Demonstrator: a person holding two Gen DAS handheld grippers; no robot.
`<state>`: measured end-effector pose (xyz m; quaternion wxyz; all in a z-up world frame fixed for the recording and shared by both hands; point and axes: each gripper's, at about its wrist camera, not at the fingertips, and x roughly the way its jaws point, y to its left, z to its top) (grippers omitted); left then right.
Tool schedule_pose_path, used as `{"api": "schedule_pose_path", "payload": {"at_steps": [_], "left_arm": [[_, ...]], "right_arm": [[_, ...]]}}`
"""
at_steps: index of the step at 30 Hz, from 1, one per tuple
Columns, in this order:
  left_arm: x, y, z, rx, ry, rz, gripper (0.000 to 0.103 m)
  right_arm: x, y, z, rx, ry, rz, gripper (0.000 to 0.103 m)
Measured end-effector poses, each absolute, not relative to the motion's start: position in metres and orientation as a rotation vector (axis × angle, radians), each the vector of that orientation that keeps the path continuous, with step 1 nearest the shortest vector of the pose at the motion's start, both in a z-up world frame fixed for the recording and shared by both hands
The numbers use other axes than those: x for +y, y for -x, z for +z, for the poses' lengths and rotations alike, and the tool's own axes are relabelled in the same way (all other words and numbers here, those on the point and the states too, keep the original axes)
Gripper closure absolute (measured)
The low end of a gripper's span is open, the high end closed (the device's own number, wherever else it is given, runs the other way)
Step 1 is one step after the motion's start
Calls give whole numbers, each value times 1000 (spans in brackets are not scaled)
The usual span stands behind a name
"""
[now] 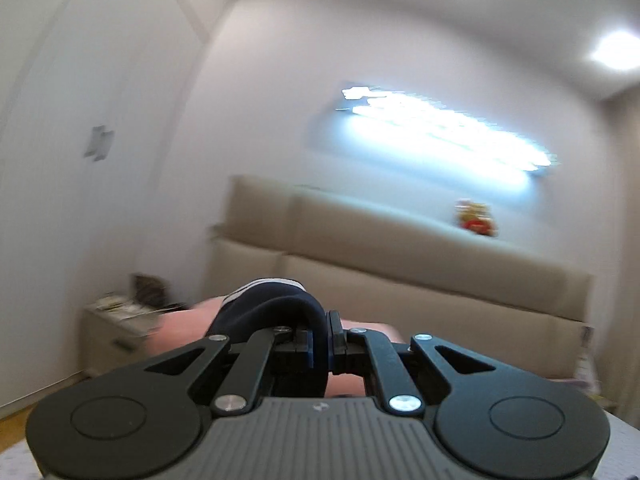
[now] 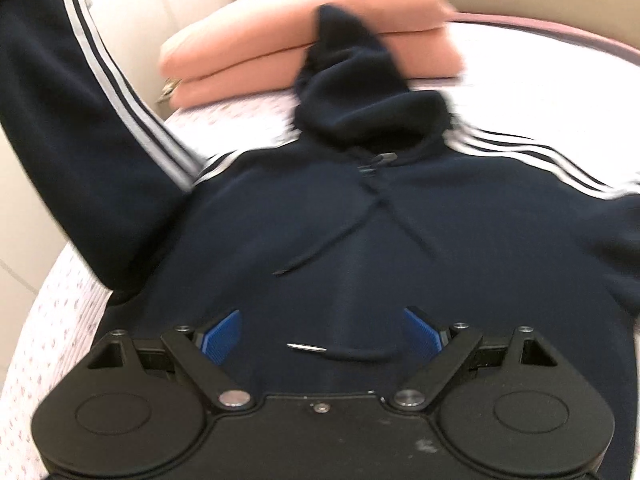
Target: Fold large clothes
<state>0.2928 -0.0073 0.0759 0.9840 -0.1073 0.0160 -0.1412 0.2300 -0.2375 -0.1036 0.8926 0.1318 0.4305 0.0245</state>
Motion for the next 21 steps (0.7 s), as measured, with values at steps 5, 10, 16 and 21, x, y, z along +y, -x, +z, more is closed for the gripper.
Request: {"api": "schedule_pose_path", "payload": {"at_steps": [5, 10, 16, 21], "left_arm": [[-91, -284, 55, 57, 173, -400, 96], [-154, -297, -9, 203, 164, -441, 96], [-204, -310, -93, 343, 51, -483, 96], [-218, -306, -143, 463, -15, -545, 93]], "right_arm": [[-300, -200, -108, 877, -396, -31, 0], [-358, -175, -127, 875, -513, -132, 1], [-400, -155, -134, 868, -516, -222, 1], [-411, -153, -137, 859, -566, -240, 1]]}}
